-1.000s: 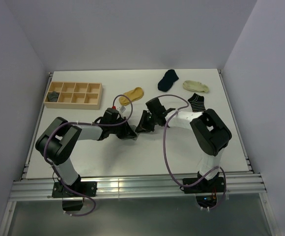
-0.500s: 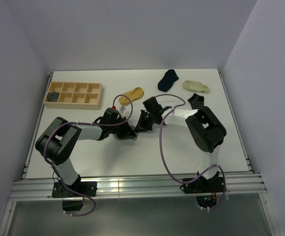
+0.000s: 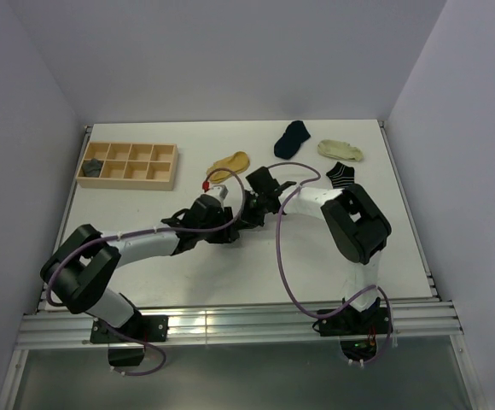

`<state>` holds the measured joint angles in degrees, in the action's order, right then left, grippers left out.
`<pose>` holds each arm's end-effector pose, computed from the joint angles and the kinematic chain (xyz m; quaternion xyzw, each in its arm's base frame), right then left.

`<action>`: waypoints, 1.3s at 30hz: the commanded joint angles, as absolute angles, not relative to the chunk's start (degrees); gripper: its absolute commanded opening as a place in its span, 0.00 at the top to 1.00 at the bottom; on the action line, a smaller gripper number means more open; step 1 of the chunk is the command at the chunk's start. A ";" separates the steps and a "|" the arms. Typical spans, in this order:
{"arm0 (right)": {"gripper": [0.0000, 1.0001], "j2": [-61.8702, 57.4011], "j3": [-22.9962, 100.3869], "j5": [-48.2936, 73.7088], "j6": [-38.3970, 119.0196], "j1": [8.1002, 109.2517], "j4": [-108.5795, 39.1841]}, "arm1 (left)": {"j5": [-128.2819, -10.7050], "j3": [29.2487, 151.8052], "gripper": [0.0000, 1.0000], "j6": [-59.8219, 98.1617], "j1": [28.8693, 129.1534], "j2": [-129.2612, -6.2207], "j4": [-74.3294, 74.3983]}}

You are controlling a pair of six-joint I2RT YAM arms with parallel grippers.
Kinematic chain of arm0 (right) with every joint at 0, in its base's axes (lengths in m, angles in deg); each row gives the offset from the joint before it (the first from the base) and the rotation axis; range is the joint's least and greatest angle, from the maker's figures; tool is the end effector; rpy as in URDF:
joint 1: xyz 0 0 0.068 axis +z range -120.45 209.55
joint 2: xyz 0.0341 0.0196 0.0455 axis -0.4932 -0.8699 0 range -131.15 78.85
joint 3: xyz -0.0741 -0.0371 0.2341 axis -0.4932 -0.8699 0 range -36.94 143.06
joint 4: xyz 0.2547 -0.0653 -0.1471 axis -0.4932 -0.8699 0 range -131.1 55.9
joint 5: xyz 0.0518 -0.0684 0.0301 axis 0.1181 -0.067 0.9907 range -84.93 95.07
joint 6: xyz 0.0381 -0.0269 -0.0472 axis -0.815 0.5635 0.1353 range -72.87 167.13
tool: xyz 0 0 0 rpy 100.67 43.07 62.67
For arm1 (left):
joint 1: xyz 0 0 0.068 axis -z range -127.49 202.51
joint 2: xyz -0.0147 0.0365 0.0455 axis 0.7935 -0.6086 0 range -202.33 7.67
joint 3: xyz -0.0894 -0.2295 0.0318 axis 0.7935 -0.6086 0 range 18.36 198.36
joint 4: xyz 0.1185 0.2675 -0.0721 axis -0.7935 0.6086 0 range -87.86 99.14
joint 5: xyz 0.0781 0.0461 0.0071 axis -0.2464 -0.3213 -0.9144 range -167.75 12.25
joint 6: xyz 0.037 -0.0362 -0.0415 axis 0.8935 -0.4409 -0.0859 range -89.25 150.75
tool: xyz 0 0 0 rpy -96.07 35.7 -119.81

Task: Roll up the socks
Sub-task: Roll the sock at the center of the board.

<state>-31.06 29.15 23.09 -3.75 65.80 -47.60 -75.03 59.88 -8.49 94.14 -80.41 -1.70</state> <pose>0.3267 0.2596 0.0781 0.0769 0.9456 0.3005 0.0978 0.2570 -0.2318 0.0990 0.0286 0.9154 -0.2766 0.2911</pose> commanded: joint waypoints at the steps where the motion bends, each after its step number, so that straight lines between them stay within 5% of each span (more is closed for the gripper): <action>1: 0.86 -32.95 30.38 19.48 -2.27 66.20 -53.35 | -90.13 63.00 0.52 -3.62 100.04 -77.24 1.43; 14: 0.86 -33.48 30.39 21.15 -2.27 66.20 -53.70 | -113.78 67.58 0.51 8.42 114.73 -84.09 1.17; 39: 0.86 -33.65 29.33 23.08 -2.62 66.11 -53.00 | -117.48 71.27 0.57 11.86 116.23 -97.62 4.86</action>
